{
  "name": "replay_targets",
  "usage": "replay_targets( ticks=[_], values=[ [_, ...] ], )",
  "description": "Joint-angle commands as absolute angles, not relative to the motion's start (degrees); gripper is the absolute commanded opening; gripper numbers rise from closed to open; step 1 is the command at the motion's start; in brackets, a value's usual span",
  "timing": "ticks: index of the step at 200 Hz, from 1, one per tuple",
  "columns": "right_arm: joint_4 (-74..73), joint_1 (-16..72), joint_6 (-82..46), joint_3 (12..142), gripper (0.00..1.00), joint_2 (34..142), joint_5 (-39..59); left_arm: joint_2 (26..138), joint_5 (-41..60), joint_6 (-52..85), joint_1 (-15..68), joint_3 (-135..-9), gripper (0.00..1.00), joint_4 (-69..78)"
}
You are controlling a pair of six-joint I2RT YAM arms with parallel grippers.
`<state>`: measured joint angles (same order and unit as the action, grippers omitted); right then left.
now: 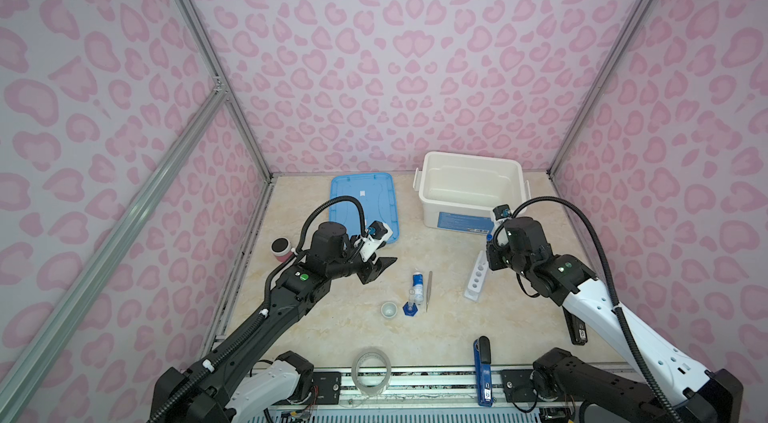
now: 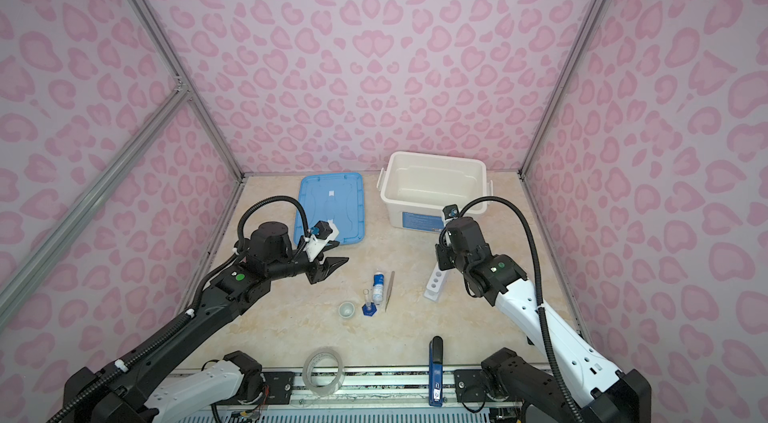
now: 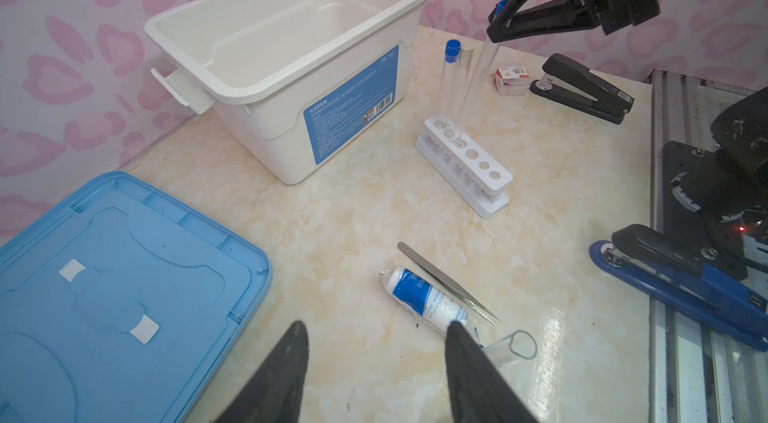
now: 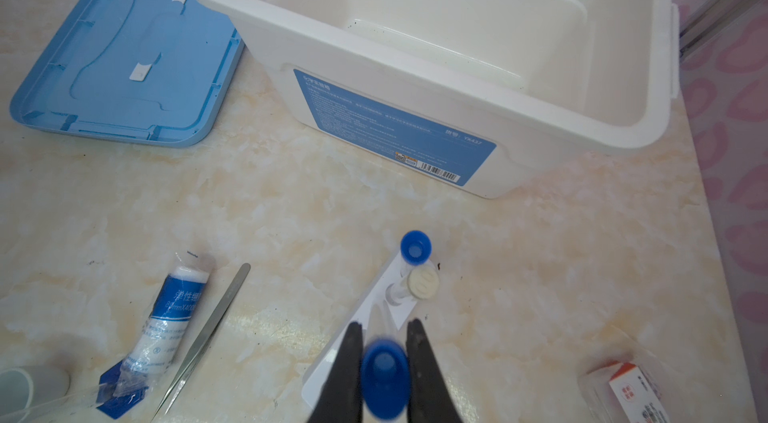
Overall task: Organize the chemistry lab equipment
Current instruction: 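Lower the blue-capped tube with right gripper into a free rack hole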
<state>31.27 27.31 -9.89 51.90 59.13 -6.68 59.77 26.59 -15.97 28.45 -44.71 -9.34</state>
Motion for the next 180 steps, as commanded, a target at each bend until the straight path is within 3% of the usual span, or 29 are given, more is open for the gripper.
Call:
replay_targets(
  ticks=[1, 180],
  values=[
    [31.07, 27.33, -10.28, 51.28, 0.14, 58.80, -6.73, 59.68, 26.83, -16.17, 28.39, -45.00, 0.55, -8.22],
    [27.56, 27.36, -11.32, 46.68, 0.15, 60.03, -7.74, 59.83, 26.72, -16.35, 28.39, -45.09, 0.55, -8.25]
  ],
)
